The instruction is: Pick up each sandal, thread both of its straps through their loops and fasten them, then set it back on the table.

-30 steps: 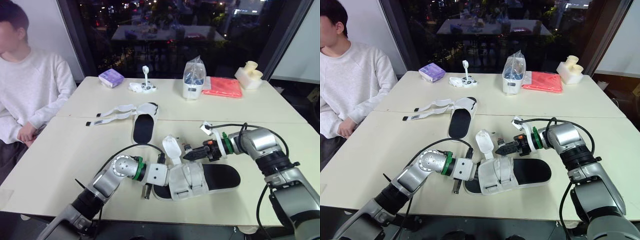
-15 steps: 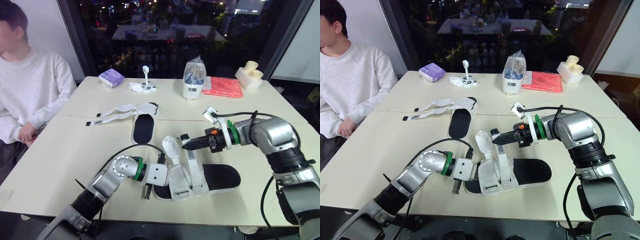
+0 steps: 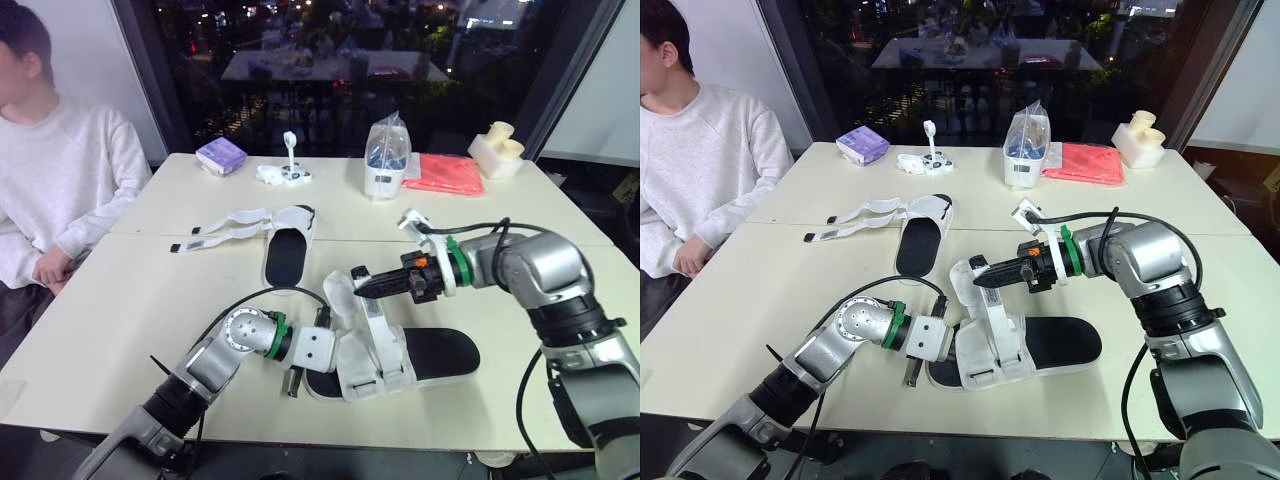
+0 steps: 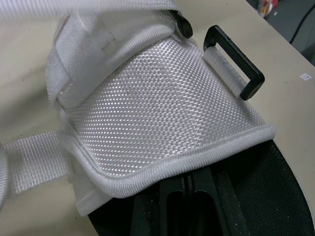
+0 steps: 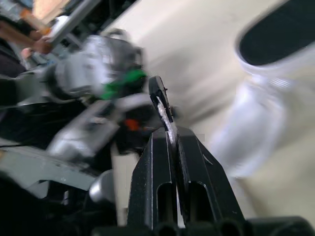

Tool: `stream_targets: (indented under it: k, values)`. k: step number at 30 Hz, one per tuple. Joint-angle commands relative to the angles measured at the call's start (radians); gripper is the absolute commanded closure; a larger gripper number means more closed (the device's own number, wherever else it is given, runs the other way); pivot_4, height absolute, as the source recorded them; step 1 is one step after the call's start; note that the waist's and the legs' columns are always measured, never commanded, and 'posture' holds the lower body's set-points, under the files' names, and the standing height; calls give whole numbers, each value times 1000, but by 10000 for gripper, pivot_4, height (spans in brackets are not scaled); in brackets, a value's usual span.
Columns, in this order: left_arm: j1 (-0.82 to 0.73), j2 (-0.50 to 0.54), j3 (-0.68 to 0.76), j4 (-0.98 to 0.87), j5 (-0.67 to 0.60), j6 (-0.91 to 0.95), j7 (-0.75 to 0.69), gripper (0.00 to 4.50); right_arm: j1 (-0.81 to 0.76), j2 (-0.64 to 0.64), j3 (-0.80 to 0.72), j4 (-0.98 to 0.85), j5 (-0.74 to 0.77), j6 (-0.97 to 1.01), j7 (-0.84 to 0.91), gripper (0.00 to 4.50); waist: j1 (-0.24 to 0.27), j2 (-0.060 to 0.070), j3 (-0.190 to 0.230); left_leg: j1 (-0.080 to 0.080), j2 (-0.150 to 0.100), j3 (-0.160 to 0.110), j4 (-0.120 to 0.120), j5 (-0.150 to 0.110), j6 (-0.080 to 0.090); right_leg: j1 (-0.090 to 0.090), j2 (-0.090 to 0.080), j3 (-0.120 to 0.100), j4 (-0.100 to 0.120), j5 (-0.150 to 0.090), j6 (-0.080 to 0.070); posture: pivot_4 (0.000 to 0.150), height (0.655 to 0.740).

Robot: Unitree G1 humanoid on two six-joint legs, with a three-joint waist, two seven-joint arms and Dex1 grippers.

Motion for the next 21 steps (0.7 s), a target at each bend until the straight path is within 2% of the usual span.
stream_targets:
  k: [1,11,14,20,21]
  values:
    - [61,23,-127,69,86,26,-76,45000,-32,29,19,138,-71,-111,13,44423,-2,0,0,0,0,0,0,0,0,0,1,0,0,0,0,1500,7400]
    - [74,28,-119,55,87,43,-59,45000,-25,97,100,360,-236,-273,26,44423,-18,1,-4,2,0,1,0,1,0,3,2,0,1,0,0,1500,7400]
    - [80,29,-117,51,90,43,-57,45000,8,100,135,359,-279,-319,35,35345,-19,1,-8,2,0,1,0,1,0,2,2,0,1,0,0,1500,7400]
    - [90,30,-115,43,92,44,-56,45000,52,99,156,322,-352,-405,35,5358,-18,2,-10,2,0,0,0,1,0,2,2,0,1,0,0,1500,7400]
    - [91,30,-114,43,92,44,-56,45000,56,104,153,321,-365,-425,22,5358,-18,2,-10,2,0,0,0,0,0,2,2,0,1,0,0,1500,7400]
